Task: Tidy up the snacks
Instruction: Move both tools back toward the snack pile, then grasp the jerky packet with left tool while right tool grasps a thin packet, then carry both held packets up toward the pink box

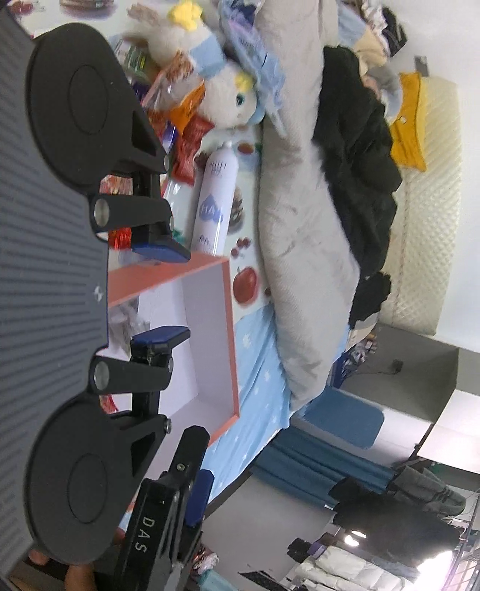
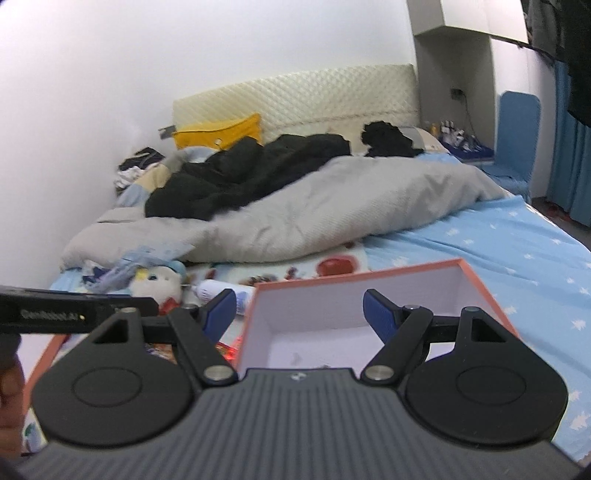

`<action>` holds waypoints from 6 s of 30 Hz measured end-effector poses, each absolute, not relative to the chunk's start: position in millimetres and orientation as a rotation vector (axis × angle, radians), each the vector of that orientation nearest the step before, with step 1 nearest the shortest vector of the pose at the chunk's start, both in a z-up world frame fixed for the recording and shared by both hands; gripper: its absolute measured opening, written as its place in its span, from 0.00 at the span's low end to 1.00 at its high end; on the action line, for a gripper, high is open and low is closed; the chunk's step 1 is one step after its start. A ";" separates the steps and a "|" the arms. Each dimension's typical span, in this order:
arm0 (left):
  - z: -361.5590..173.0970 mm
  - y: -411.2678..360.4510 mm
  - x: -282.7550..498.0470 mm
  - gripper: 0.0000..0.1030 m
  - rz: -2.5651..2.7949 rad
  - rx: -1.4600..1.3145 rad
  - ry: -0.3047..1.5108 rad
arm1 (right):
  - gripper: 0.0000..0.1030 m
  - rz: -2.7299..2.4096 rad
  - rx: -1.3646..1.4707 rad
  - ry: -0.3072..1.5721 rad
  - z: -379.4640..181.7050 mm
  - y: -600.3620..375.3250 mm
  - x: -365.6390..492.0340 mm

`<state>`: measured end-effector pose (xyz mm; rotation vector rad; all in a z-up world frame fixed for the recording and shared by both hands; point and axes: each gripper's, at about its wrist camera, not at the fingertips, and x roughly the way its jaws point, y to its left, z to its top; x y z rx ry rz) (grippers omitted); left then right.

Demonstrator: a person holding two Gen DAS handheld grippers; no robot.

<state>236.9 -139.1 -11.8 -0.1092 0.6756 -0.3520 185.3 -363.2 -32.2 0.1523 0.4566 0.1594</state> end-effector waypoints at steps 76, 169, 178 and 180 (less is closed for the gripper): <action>-163.3 56.7 179.1 0.99 -0.031 -0.200 0.903 | 0.74 0.394 -0.087 0.697 -167.4 -171.1 166.3; -180.0 12.5 202.4 0.43 -0.085 -0.175 0.896 | 0.03 0.353 -0.066 0.662 -149.8 -195.4 171.6; -154.9 2.8 196.4 0.43 -0.106 -0.186 0.881 | 0.03 0.329 0.002 0.648 -134.3 -206.3 169.7; -149.9 0.5 198.1 0.43 -0.114 -0.195 0.882 | 0.03 0.335 0.012 0.651 -130.7 -207.4 170.3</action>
